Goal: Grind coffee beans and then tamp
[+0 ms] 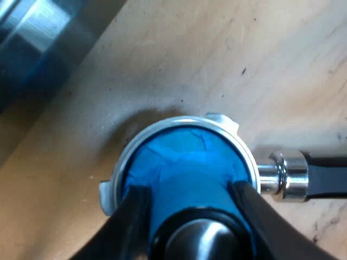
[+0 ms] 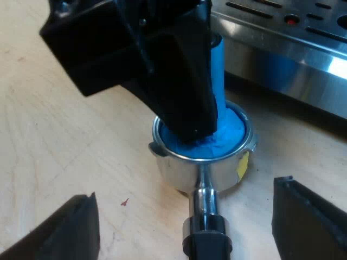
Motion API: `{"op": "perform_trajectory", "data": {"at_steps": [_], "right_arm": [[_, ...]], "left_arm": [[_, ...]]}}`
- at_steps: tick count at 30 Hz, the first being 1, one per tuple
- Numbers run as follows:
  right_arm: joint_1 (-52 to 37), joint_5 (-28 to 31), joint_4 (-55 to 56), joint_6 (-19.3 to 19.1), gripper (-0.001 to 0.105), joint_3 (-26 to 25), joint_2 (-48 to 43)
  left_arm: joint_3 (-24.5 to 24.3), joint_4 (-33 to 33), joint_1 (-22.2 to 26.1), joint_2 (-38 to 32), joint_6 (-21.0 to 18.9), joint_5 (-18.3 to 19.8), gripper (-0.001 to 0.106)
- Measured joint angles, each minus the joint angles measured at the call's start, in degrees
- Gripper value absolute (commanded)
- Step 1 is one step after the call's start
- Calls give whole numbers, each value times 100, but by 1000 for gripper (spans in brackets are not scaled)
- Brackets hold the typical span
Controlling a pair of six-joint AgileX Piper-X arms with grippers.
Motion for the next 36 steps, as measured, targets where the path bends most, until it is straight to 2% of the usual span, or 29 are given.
{"op": "perform_trajectory", "data": {"at_steps": [8,12,16,17,18,20,23,36], "right_arm": [[0,0,0,4,67,0,0],[0,0,0,13,67,0,0],[0,0,0,13,67,0,0],[0,0,0,13,67,0,0],[0,0,0,13,67,0,0],[0,30,26,66,67,20,0],[0,67,44,77,67,21,0],[0,67,44,77,67,21,0]], "left_arm": [[-12,0,-16,4,-12,-57,0],[-32,42,-282,4,-7,-449,0],[-43,36,-346,4,9,-534,0],[-51,16,-516,4,10,-725,0],[-46,-54,-1000,4,-15,-1438,0],[-46,-101,-1103,4,-54,-1611,0],[-46,-133,-1116,4,-160,-1611,0],[-32,-129,-1116,-133,-160,-1611,0]]}}
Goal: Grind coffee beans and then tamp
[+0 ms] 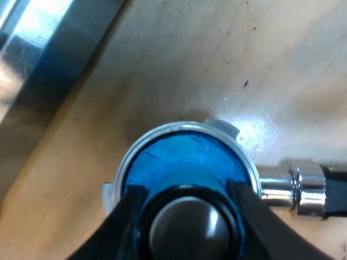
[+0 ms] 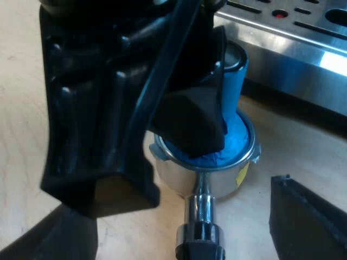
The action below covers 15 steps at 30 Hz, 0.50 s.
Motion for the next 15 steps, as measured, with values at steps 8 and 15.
{"op": "perform_trajectory", "data": {"at_steps": [8,15], "right_arm": [[0,-34,0,-47,67,0,0],[0,-50,-19,-364,67,0,0]], "left_arm": [[124,218,0,-303,-5,-30,0],[94,260,-35,-717,40,0,0]]}}
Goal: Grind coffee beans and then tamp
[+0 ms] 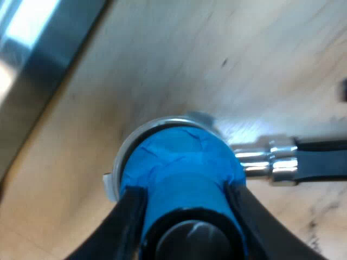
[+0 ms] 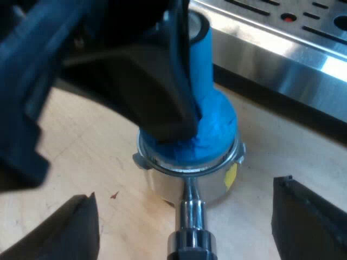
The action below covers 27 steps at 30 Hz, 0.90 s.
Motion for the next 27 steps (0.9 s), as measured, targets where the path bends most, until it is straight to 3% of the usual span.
{"op": "perform_trajectory", "data": {"at_steps": [8,16,21,27], "right_arm": [[0,0,-248,-205,67,0,0],[0,0,-573,-414,67,0,0],[0,0,-912,-653,67,0,0],[0,-254,-1011,-670,67,0,0]], "left_arm": [[-247,105,21,-508,14,0,0],[-256,606,940,-1077,66,413,0],[-256,986,1423,-1223,129,438,0],[-256,1191,1882,-1244,129,449,0]]}}
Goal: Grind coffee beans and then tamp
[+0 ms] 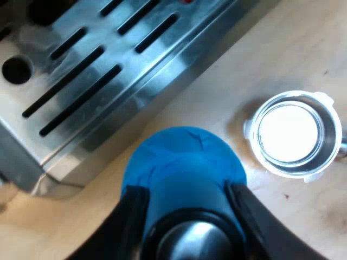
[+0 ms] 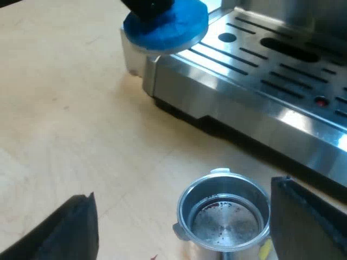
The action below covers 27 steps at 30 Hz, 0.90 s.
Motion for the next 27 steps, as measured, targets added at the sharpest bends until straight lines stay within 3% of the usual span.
{"op": "perform_trajectory", "data": {"at_steps": [7,18,20,27], "right_arm": [[0,-68,0,0,67,0,0],[0,-84,0,0,67,0,0],[0,-91,0,-16,67,0,0],[0,-112,0,-29,67,0,0]], "left_arm": [[215,9,540,0,0,16,0],[870,-488,566,0,0,16,0],[1341,-985,566,0,0,16,0],[1562,-1251,566,449,0,16,0]]}}
